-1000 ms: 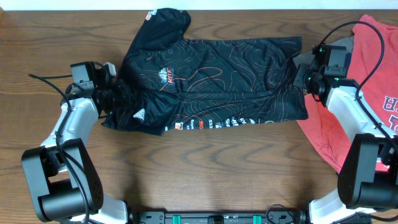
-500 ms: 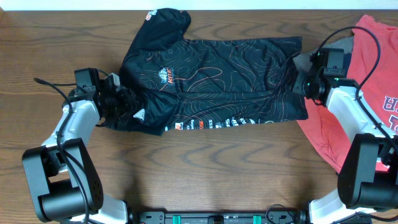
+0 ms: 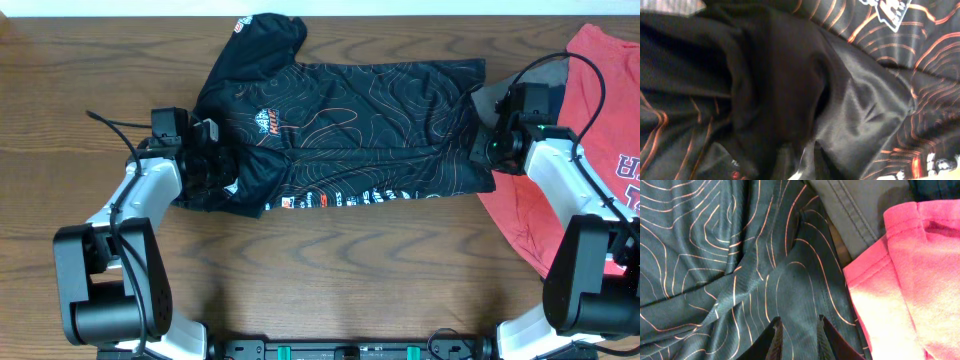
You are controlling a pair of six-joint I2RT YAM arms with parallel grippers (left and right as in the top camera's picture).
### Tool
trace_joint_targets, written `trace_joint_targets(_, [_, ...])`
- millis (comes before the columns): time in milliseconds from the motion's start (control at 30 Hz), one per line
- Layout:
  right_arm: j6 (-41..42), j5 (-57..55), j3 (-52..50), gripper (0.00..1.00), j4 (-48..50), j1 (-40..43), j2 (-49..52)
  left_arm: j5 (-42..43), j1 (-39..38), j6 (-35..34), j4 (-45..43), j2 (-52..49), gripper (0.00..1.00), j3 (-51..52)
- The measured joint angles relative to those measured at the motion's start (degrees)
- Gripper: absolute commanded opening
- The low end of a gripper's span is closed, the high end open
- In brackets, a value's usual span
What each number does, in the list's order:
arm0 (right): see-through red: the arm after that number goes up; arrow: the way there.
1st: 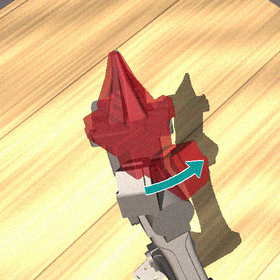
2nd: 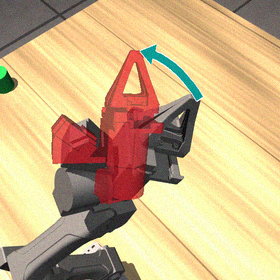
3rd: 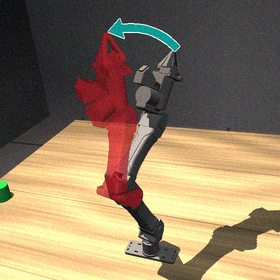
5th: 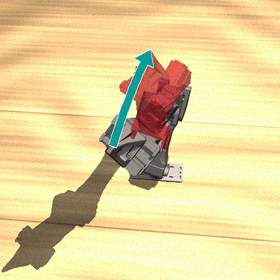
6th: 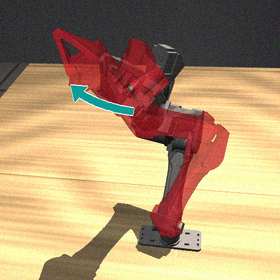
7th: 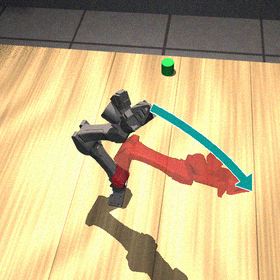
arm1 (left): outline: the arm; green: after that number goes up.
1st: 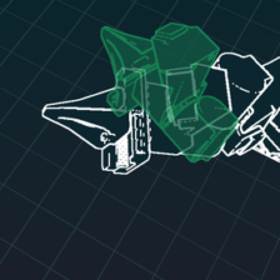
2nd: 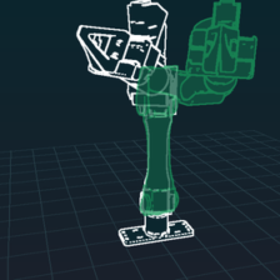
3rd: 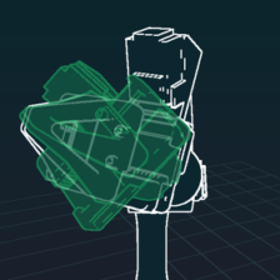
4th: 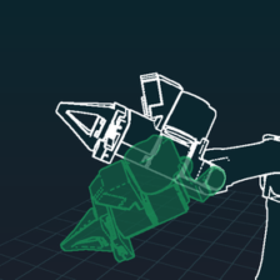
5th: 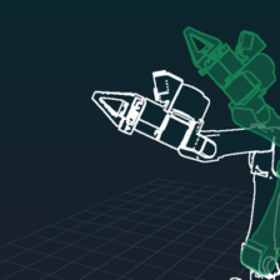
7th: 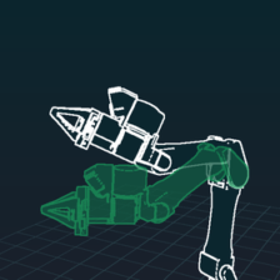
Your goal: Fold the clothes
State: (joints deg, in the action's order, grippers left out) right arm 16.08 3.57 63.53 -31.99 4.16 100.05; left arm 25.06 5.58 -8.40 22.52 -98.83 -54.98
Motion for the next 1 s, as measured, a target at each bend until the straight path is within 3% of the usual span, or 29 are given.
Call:
trace_joint_targets(233, [0.0, 0.0, 0.0, 0.21, -0.17, 0.0, 0.0, -1.38, 0.0, 0.31, -3.48, -0.02, 0.06, -0.57])
trace_joint_targets(433, [0.0, 0.0, 0.0, 0.2, -0.22, 0.0, 0.0, -4.48, 0.87, 0.2, -5.88, 0.0, 0.07, -7.21])
trace_joint_targets(500, [0.0, 0.0, 0.0, 0.2, -0.22, 0.0, 0.0, -6.95, 1.53, 0.13, -6.08, 0.04, 0.43, -8.83])
trace_joint_targets(700, [0.0, 0.0, 0.0, 0.21, -0.33, 0.0, 0.0, -9.51, 2.19, -0.79, 0.55, 0.09, 0.46, -9.01])
trace_joint_targets(800, [0.0, -0.04, 0.0, 0.21, -0.42, 0.0, 0.0, -7.21, 2.14, -0.72, 7.52, 0.09, 0.62, -8.98])
trace_joint_targets(1000, [0.0, -0.17, 0.0, 0.21, -0.57, 0.0, 0.0, -5.31, 0.9, 0.07, 11.3, 0.09, 0.63, -7.98])
